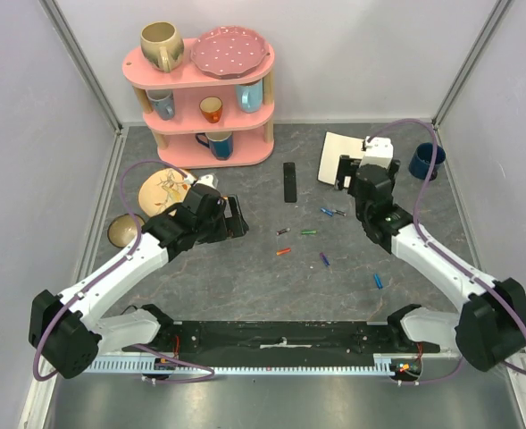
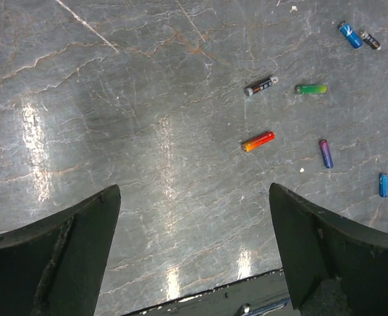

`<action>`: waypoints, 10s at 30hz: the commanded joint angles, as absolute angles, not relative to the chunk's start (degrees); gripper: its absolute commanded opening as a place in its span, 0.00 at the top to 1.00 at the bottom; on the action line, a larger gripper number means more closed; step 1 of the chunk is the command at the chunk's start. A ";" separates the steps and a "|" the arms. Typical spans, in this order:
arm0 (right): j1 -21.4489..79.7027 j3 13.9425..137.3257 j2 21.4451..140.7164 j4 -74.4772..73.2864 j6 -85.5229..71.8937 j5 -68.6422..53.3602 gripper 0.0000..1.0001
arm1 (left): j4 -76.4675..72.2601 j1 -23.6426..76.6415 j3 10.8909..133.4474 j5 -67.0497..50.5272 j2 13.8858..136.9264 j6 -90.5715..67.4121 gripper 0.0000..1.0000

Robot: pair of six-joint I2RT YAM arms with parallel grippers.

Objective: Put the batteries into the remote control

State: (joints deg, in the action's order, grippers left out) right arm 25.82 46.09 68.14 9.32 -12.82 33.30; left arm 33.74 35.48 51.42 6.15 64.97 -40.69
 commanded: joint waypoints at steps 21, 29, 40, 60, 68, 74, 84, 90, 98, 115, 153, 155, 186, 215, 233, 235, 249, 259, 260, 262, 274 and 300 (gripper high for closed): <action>33.13 65.56 94.12 -8.26 -23.29 23.12 0.02 | 24.35 35.60 41.58 1.15 55.38 -40.79 0.02; 33.22 78.46 106.25 -12.73 -23.82 19.51 0.02 | 23.98 35.60 39.46 -5.62 46.33 -36.04 0.03; 33.22 90.87 120.32 -17.49 -23.73 18.54 0.02 | 26.28 35.60 36.74 -5.80 40.78 -35.77 0.01; 32.52 95.10 128.50 -19.42 -26.98 17.58 0.18 | 26.01 35.60 36.03 -4.83 39.64 -35.86 0.03; 31.82 89.65 126.92 -16.35 -27.95 15.74 0.25 | 26.02 35.60 35.77 -4.66 39.64 -36.65 0.04; 30.76 85.35 125.51 -14.15 -28.56 13.54 0.31 | 25.93 35.60 35.60 -4.48 39.64 -37.35 0.05; 30.59 82.62 124.63 -13.18 -27.69 12.74 0.42 | 26.01 35.60 34.72 -4.40 39.11 -38.14 0.06; 30.59 81.74 124.37 -13.18 -27.33 12.48 0.55 | 25.93 35.60 34.28 -4.39 38.50 -38.49 0.06; 30.67 79.54 116.03 -12.66 -26.63 13.62 0.70 | 26.01 35.60 34.72 -2.82 37.79 -38.50 0.08; 54.92 62.15 85.43 -17.84 -34.53 22.58 0.69 | 31.90 35.60 35.69 17.48 30.85 -45.25 0.12; 69.17 57.05 91.89 -18.18 -60.91 27.15 0.18 | 30.06 35.60 29.26 19.17 30.66 -46.60 0.12; 69.52 55.03 87.39 -20.03 -58.81 28.56 0.17 | 29.10 35.60 30.49 17.59 34.77 -45.44 0.12; 69.61 41.22 53.62 -28.13 -44.65 41.84 0.14 | 32.08 52.73 57.21 25.22 89.38 -61.70 0.09; 69.70 40.61 49.05 -27.86 -45.97 39.99 0.15 | 30.76 49.75 57.48 21.62 99.93 -61.79 0.47; 69.52 45.00 47.20 -24.54 -39.21 42.63 0.08 | -1.79 38.42 36.86 -3.10 61.37 -50.71 0.98; 68.21 44.82 48.07 -20.33 -36.84 34.76 0.07 | -7.00 35.61 34.03 -7.71 55.74 -50.45 0.98; 53.88 31.39 44.30 15.62 -51.32 -6.31 0.05 | -42.25 27.17 18.90 -28.90 42.80 -56.85 0.98; 52.73 26.63 50.53 35.86 -57.66 -17.75 0.04 | -65.03 25.84 15.65 -35.68 48.95 -68.46 0.98; 52.82 26.98 51.06 35.77 -57.40 -18.36 0.04 | -66.08 25.84 15.64 -35.94 49.04 -68.81 0.98; 52.65 27.07 52.12 36.03 -56.87 -18.98 0.05 | -66.62 25.84 15.73 -36.30 49.13 -69.52 0.98; 52.65 27.51 58.62 43.15 -57.21 -21.88 0.11 | -65.39 25.84 16.70 -36.48 48.60 -70.31 0.98; 55.02 30.50 68.73 52.73 -61.17 -23.64 0.23 | -63.98 25.93 16.35 -35.51 48.16 -69.61 0.98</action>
State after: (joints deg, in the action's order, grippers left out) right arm 54.65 28.34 68.12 47.75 -60.42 -22.68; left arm -62.30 26.11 15.81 -35.11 48.95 -68.60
